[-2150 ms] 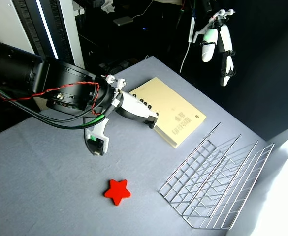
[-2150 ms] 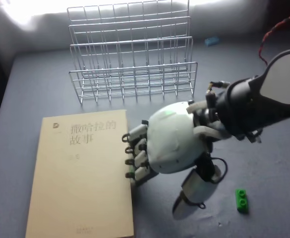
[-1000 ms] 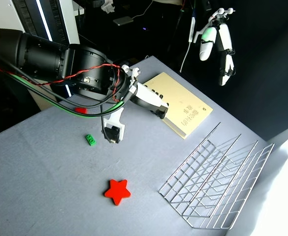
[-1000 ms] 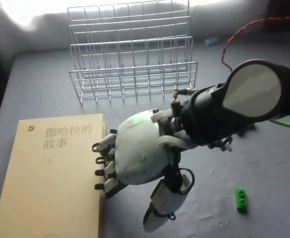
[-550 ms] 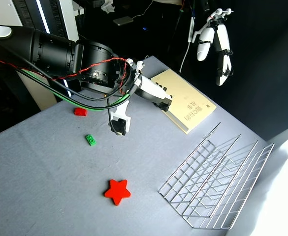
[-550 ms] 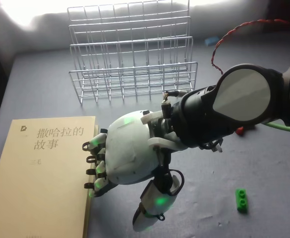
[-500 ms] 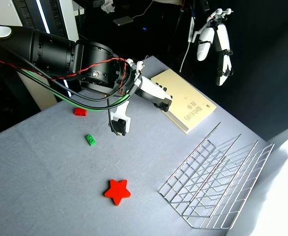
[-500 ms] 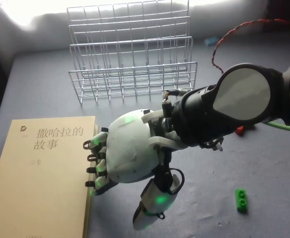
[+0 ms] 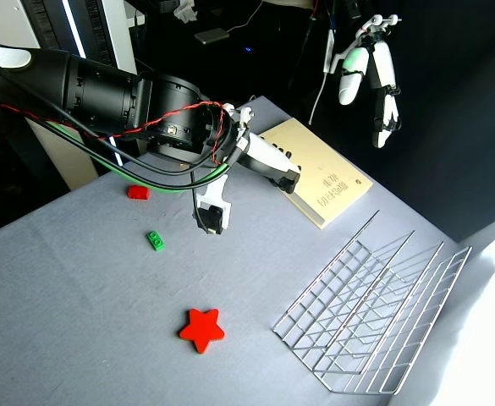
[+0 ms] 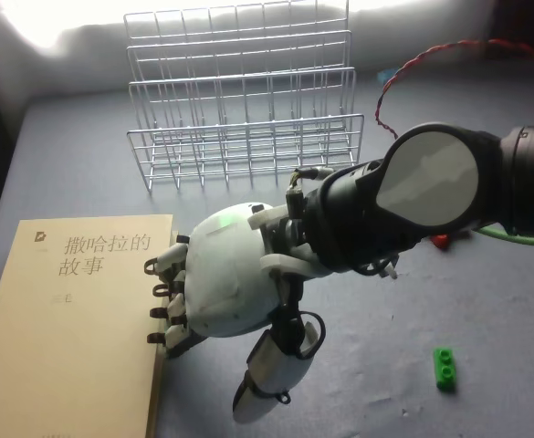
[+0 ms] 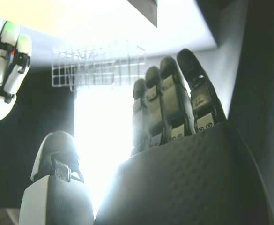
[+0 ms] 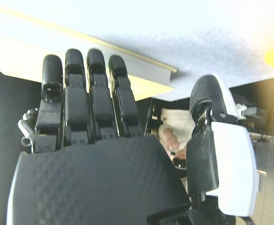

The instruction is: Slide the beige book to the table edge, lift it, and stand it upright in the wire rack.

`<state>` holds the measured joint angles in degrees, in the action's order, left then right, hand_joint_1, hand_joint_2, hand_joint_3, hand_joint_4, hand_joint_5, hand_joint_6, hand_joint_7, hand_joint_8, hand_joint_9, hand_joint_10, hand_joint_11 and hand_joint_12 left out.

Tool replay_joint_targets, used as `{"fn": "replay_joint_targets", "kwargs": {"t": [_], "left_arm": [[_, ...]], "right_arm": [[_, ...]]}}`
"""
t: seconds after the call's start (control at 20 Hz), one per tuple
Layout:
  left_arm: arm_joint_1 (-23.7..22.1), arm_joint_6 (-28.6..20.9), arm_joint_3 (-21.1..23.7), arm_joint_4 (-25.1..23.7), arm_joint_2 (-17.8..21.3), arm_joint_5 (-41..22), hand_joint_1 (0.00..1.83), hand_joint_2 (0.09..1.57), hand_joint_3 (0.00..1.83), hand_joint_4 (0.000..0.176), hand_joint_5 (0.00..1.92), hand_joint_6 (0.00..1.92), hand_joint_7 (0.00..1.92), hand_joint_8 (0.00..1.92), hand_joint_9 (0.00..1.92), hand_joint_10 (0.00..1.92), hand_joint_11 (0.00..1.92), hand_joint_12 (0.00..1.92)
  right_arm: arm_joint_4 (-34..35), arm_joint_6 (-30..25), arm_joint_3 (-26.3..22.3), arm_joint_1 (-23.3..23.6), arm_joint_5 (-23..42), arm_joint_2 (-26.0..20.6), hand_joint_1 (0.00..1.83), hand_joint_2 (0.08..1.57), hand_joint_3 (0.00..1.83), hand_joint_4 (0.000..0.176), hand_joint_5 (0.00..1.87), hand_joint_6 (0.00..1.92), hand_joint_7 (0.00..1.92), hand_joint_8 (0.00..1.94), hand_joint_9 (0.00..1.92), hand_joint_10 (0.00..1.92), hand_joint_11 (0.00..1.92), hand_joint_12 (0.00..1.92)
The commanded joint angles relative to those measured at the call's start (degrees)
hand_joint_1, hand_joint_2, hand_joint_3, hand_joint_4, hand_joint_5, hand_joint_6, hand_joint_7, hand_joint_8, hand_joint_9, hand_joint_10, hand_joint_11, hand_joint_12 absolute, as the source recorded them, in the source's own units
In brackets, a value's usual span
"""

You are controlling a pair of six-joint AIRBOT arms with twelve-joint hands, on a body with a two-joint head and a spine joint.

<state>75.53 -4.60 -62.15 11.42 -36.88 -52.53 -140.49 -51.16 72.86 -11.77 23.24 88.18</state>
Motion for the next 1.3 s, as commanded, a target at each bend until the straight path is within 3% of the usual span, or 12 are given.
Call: {"fn": "replay_joint_targets", "kwargs": {"t": [0.0, 0.3, 0.45, 0.5, 0.6, 0.7, 1.0, 1.15, 1.25], "left_arm": [[0.1, -0.3, -0.6, 2.3, 0.3, -5.6, 0.16, 1.13, 0.00, 0.000, 0.31, 0.00, 0.32, 0.00, 0.32, 0.00, 0.00, 0.86], [0.1, -0.3, -0.8, 2.0, 0.0, -5.6, 0.18, 1.13, 0.00, 0.000, 0.34, 0.01, 0.35, 0.01, 0.34, 0.01, 0.00, 0.86], [0.1, -0.2, -0.8, 2.0, -0.1, -5.5, 0.19, 1.13, 0.00, 0.000, 0.33, 0.00, 0.34, 0.00, 0.33, 0.00, 0.00, 0.87], [0.1, -0.3, -0.9, 2.0, -0.1, -5.4, 0.18, 1.13, 0.00, 0.000, 0.30, 0.00, 0.31, 0.00, 0.30, 0.00, 0.00, 0.77], [0.2, -1.6, -0.9, 2.0, -0.1, -4.3, 0.19, 1.13, 0.00, 0.000, 0.31, 0.01, 0.32, 0.01, 0.30, 0.00, 0.00, 0.74], [0.3, -2.4, -1.0, 2.2, -0.2, -3.5, 0.21, 1.13, 0.00, 0.000, 0.34, 0.01, 0.34, 0.01, 0.32, 0.01, 0.00, 0.81], [0.3, -2.6, -1.5, 6.5, -0.4, 0.2, 0.21, 1.13, 0.00, 0.000, 0.33, 0.00, 0.33, 0.00, 0.32, 0.00, 0.00, 0.86], [0.3, -10.3, -1.6, 8.7, -0.7, 1.8, 0.22, 1.12, 0.00, 0.000, 0.35, 0.00, 0.35, 0.00, 0.32, 0.00, 0.00, 0.89], [0.5, -11.5, -1.8, 9.9, -0.9, 4.5, 0.19, 1.13, 0.00, 0.000, 0.33, 0.00, 0.34, 0.00, 0.31, 0.00, 0.00, 0.83]], "right_arm": [[1.5, 0.4, -0.1, 0.3, -2.9, 0.1, 0.10, 1.12, 0.00, 0.000, 0.33, 0.00, 0.38, 0.00, 0.38, 0.00, 0.00, 0.96], [1.6, 1.3, 1.5, -0.4, -4.4, 1.2, 0.14, 1.11, 0.00, 0.000, 0.35, 0.01, 0.39, 0.01, 0.38, 0.01, 0.00, 0.95], [1.6, 3.1, 3.0, -0.1, -3.4, 2.0, 0.14, 1.11, 0.00, 0.000, 0.34, 0.00, 0.38, 0.00, 0.38, 0.00, 0.00, 0.95], [1.9, 4.1, 3.8, 0.1, -2.7, 2.5, 0.11, 1.12, 0.00, 0.000, 0.31, 0.00, 0.37, 0.00, 0.36, 0.00, 0.00, 0.93], [5.9, 8.2, 4.2, 0.0, -3.7, 2.6, 0.14, 1.12, 0.00, 0.000, 0.32, 0.00, 0.37, 0.00, 0.37, 0.00, 0.00, 0.93], [6.2, 8.2, 4.3, 0.1, -4.9, 3.1, 0.15, 1.12, 0.00, 0.000, 0.33, 0.00, 0.38, 0.00, 0.38, 0.01, 0.00, 0.95], [6.2, 8.2, 5.8, 1.2, -3.5, 5.4, 0.11, 1.12, 0.00, 0.000, 0.34, 0.00, 0.38, 0.00, 0.37, 0.00, 0.00, 0.89], [6.2, 7.1, 5.8, 1.2, -3.9, 6.2, 0.11, 1.12, 0.00, 0.000, 0.32, 0.00, 0.36, 0.00, 0.35, 0.00, 0.00, 0.87], [6.2, 7.1, 5.8, 1.3, -3.9, 6.5, 0.11, 1.12, 0.00, 0.000, 0.32, 0.00, 0.37, 0.00, 0.37, 0.01, 0.00, 0.85]]}}
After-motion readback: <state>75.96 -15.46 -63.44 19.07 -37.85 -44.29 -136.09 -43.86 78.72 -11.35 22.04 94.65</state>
